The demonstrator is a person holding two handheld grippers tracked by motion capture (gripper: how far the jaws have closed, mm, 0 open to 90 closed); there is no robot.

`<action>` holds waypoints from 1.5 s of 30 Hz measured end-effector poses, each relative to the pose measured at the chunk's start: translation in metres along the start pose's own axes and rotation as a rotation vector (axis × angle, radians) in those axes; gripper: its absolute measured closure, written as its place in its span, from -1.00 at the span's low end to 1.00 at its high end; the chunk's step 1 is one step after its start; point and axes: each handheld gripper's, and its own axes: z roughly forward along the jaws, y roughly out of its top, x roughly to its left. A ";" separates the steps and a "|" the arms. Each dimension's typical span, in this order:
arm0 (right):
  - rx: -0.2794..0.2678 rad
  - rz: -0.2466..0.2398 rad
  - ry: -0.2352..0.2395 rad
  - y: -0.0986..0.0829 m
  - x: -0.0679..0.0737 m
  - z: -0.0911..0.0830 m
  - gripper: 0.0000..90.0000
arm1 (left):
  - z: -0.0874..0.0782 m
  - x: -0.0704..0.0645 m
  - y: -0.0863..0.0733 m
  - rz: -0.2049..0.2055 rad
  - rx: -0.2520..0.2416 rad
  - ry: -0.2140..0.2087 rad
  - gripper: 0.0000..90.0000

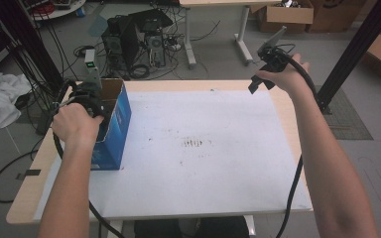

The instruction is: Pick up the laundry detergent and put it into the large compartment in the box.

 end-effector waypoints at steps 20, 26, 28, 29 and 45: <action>0.006 0.005 0.003 -0.001 -0.001 0.002 -0.55 | 0.002 0.002 0.001 0.002 0.003 -0.005 -0.18; 0.006 0.008 0.002 -0.001 0.000 0.003 -0.55 | 0.001 0.003 0.001 -0.004 -0.001 -0.011 -0.19; 0.006 0.005 0.003 0.000 0.000 0.003 -0.55 | 0.000 0.003 0.001 0.001 0.006 -0.016 -0.23; 0.004 0.006 0.003 0.000 0.000 0.002 -0.55 | -0.002 0.003 0.000 -0.003 0.006 -0.016 -0.30; -0.002 0.008 0.005 -0.003 -0.001 -0.001 -0.55 | -0.040 0.000 -0.007 0.017 -0.032 0.009 -0.52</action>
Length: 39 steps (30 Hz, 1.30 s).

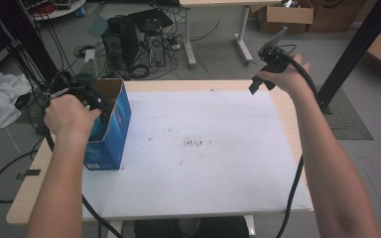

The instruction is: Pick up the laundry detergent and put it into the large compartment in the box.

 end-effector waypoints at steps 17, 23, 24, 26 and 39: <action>0.001 -0.002 0.003 0.000 0.002 0.000 -0.55 | -0.049 -0.056 -0.010 0.224 -0.089 -0.060 -0.72; 0.004 0.001 -0.001 -0.001 0.003 -0.001 -0.55 | -0.052 -0.086 -0.018 0.317 -0.109 -0.094 -0.78; 0.003 -0.005 -0.001 -0.001 0.004 -0.001 -0.55 | -0.052 -0.091 -0.020 0.335 -0.108 -0.098 -0.79; 0.004 -0.004 -0.004 -0.001 0.004 -0.001 -0.55 | -0.052 -0.103 -0.023 0.369 -0.115 -0.097 -0.80; 0.011 0.001 -0.011 -0.003 0.005 -0.002 -0.55 | -0.028 -0.176 -0.046 0.587 -0.113 -0.100 -0.93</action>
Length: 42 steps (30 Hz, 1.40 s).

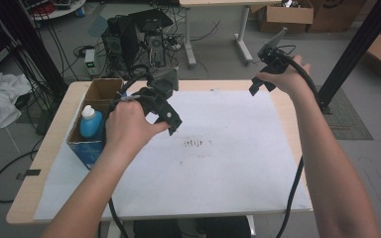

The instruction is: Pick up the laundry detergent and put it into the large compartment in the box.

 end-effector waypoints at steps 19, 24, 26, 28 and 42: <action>0.005 -0.008 -0.008 0.003 0.003 0.003 -0.55 | 0.022 -0.021 0.003 0.058 -0.005 -0.020 -0.99; 0.005 -0.004 -0.008 0.003 0.003 0.003 -0.55 | 0.023 -0.021 0.003 0.060 -0.003 -0.013 -1.00; 0.007 -0.006 -0.006 0.003 0.003 0.004 -0.55 | 0.023 -0.021 0.003 0.062 -0.001 -0.017 -1.00; 0.007 -0.006 -0.007 0.003 0.003 0.004 -0.55 | 0.023 -0.022 0.004 0.056 -0.006 -0.017 -1.00; 0.006 -0.004 -0.005 0.002 0.001 0.003 -0.55 | 0.024 -0.024 0.006 0.064 -0.002 -0.024 -1.00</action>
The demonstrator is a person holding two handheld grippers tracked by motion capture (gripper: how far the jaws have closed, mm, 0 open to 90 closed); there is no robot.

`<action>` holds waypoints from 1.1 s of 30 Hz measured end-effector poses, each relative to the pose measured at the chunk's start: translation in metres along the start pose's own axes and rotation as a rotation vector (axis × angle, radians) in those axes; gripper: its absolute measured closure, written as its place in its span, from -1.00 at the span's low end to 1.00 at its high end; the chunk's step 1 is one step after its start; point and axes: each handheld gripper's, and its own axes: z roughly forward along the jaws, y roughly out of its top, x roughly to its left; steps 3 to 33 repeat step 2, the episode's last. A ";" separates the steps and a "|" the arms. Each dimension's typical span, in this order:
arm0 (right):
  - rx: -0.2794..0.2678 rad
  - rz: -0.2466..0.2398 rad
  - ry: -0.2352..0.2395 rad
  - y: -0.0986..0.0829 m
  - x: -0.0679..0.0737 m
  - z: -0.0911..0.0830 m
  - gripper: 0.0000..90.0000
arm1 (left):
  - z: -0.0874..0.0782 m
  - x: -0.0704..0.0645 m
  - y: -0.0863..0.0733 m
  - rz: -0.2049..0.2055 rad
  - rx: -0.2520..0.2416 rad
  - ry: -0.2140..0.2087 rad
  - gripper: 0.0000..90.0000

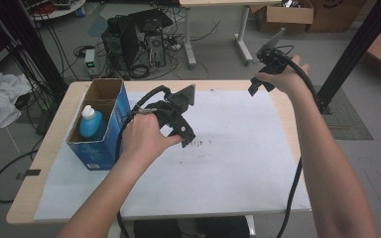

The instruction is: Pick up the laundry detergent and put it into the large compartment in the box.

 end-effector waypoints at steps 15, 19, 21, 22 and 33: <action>-0.001 0.002 0.000 0.000 0.000 0.000 -0.55 | 0.000 0.000 0.000 0.004 0.001 -0.002 -1.00; -0.001 0.002 0.000 0.000 0.000 0.000 -0.55 | 0.000 0.000 0.000 0.004 0.001 -0.002 -1.00; -0.001 0.002 0.000 0.000 0.000 0.000 -0.55 | 0.000 0.000 0.000 0.004 0.001 -0.002 -1.00; -0.001 0.002 0.000 0.000 0.000 0.000 -0.55 | 0.000 0.000 0.000 0.004 0.001 -0.002 -1.00; -0.001 0.002 0.000 0.000 0.000 0.000 -0.55 | 0.000 0.000 0.000 0.004 0.001 -0.002 -1.00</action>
